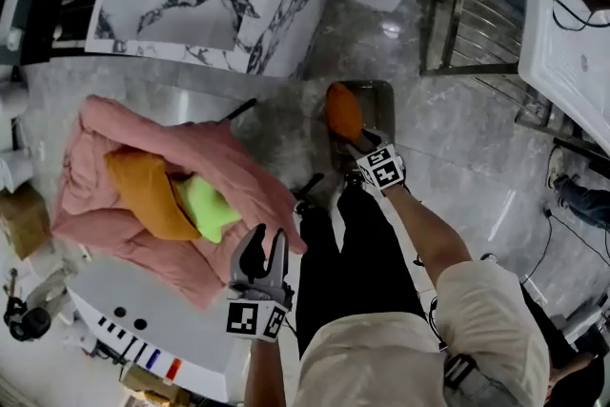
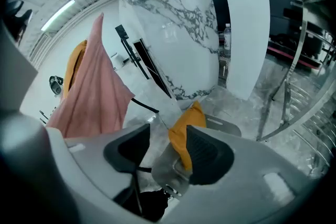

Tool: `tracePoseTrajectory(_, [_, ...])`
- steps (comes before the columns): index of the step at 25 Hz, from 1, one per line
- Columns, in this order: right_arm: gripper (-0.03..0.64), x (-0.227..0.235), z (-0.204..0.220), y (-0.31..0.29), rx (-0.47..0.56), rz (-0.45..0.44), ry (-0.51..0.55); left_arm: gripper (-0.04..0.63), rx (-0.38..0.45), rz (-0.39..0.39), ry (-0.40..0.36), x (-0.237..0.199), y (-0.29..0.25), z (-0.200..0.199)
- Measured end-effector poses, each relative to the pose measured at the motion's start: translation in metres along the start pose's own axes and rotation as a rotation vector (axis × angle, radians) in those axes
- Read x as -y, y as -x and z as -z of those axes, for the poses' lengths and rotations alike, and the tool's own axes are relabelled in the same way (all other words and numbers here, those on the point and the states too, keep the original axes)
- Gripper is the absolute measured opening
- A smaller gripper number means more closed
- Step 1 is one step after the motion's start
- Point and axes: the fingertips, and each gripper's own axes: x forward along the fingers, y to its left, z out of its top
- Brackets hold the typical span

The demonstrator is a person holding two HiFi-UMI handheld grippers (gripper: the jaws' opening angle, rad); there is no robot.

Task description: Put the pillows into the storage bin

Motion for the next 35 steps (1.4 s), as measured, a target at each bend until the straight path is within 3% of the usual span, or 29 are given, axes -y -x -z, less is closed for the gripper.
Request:
tracePoseTrajectory(4, [0.221,-0.021,-0.002,0.05,0.005,-0.021,0.022,0.147,0.046,0.004,-0.035,0.018,0.019,-0.024])
tracePoseTrajectory(10, [0.221,-0.039,-0.031,0.134,0.095,-0.026,0.025,0.149,0.106,0.011,-0.122,0.046,0.044,-0.055])
tracePoseTrajectory(16, [0.221,-0.063,-0.074,0.188,0.195,-0.046,0.138,0.149,0.179,-0.007,-0.177,0.046,0.07,-0.061])
tracePoseTrajectory(25, [0.221,-0.134,-0.144,0.214,0.278,-0.115,0.28,0.149,0.272,-0.067,-0.1,0.017,0.117,-0.062])
tracePoseTrajectory(35, [0.221,-0.224,-0.162,0.235,0.351,-0.073,0.211,0.149,0.318,-0.079,-0.093,-0.052,0.181,-0.043])
